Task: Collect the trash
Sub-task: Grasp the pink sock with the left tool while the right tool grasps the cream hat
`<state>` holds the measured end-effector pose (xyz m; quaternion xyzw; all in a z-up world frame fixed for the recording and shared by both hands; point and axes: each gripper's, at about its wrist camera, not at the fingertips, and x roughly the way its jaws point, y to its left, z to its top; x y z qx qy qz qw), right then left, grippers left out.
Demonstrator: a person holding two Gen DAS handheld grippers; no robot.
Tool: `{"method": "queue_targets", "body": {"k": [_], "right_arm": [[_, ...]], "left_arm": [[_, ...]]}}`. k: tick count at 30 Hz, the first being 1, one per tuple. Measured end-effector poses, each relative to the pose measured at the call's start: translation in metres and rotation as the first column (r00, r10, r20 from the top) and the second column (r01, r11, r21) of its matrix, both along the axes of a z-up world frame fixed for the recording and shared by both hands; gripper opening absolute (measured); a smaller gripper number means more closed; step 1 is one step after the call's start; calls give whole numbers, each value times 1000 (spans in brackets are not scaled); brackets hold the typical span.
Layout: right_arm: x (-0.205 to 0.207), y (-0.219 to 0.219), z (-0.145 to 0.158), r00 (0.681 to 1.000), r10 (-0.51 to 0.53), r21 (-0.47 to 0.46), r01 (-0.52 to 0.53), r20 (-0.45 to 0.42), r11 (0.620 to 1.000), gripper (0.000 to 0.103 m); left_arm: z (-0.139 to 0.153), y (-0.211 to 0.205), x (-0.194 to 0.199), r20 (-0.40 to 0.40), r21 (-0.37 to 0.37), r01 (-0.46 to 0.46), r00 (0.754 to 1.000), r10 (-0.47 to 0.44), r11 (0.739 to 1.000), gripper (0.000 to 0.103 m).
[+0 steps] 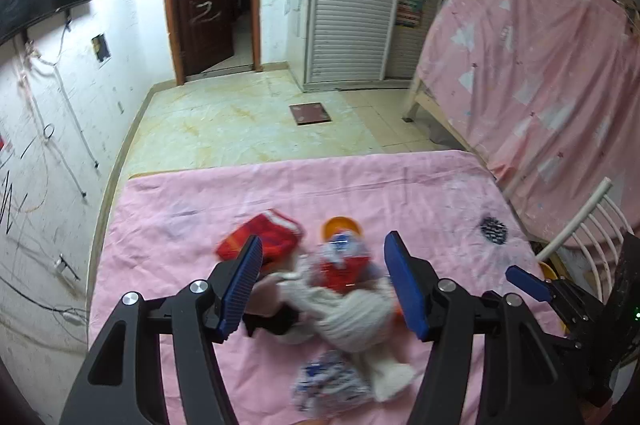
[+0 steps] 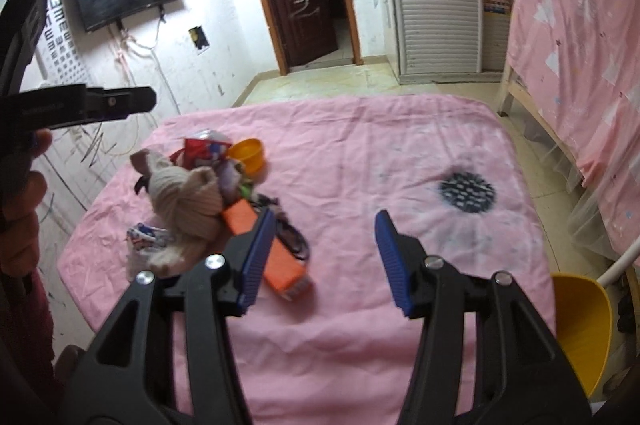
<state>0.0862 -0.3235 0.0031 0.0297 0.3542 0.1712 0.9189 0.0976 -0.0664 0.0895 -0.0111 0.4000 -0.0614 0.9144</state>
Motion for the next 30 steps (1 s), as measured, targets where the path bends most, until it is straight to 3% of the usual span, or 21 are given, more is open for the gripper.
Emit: {"method": "queue_targets", "body": {"k": [4,8,13,26,30], "right_arm": [[5,22,2,999,37,-14,-37,3,999,50],[7,44,3,997,83,-17,-83,7,996,63],[8,68,7,993,116,-36,-115,18,993,64],[11,103,1,982,191,-50,-191,-3,980,67],[17,109,-7,980,195,-38,-196,-27,980,67]], "left_arm": [[-9,25,2,-6,6,-40,999,40,999,57],[-21,51,6,-37,-13,-70,997,69,997,57],[-40,72,11,-82,-61,-81,994,76,995,57],[-60,79,19,-147,-197,-54,989,25,979,57],[-68,74,23,-168,-200,-56,985,22,978,57]]}}
